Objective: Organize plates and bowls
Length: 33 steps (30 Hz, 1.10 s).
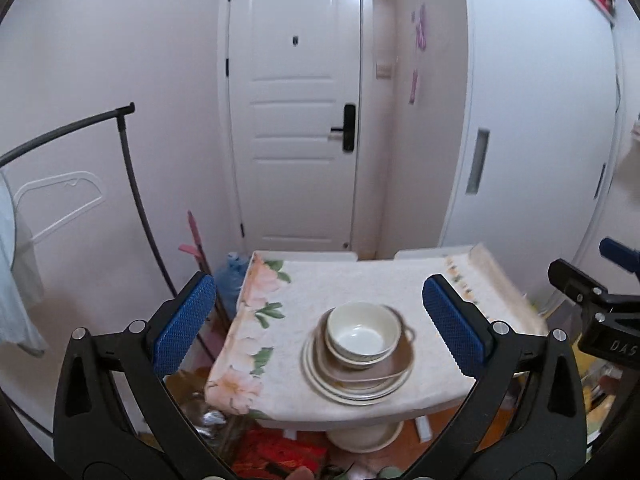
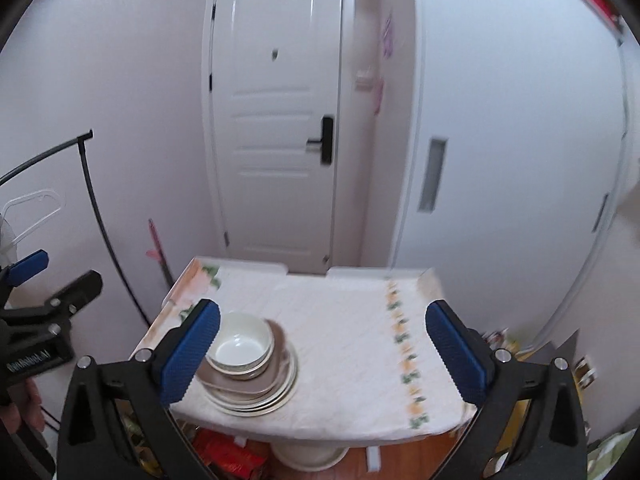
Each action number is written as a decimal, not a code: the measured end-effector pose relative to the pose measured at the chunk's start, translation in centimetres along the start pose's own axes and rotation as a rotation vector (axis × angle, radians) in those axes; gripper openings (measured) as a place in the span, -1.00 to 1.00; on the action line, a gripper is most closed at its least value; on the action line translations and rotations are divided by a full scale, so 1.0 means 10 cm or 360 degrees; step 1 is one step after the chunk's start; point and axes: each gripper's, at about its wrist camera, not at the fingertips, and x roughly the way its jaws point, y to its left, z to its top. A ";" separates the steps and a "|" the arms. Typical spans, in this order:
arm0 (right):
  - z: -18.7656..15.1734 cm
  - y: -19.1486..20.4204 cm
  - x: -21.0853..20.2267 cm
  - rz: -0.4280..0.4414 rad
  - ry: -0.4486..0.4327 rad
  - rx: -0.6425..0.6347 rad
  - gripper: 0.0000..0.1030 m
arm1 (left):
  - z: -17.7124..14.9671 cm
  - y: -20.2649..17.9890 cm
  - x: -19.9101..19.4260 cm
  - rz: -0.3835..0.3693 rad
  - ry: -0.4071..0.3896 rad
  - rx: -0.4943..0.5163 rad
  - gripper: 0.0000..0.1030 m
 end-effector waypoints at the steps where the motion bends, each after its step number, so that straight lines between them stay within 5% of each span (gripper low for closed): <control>1: -0.01 -0.02 -0.07 -0.0022 -0.0022 0.0012 0.99 | -0.01 -0.02 -0.05 -0.0011 -0.0007 0.0000 1.00; 15: -0.12 -0.05 -0.47 -0.0044 -0.0113 0.0063 0.99 | -0.10 -0.14 -0.39 -0.0046 -0.0065 0.0013 1.00; 33: -0.09 -0.06 -0.46 -0.0041 -0.0121 0.0077 0.98 | -0.09 -0.12 -0.40 -0.0042 -0.0065 0.0022 1.00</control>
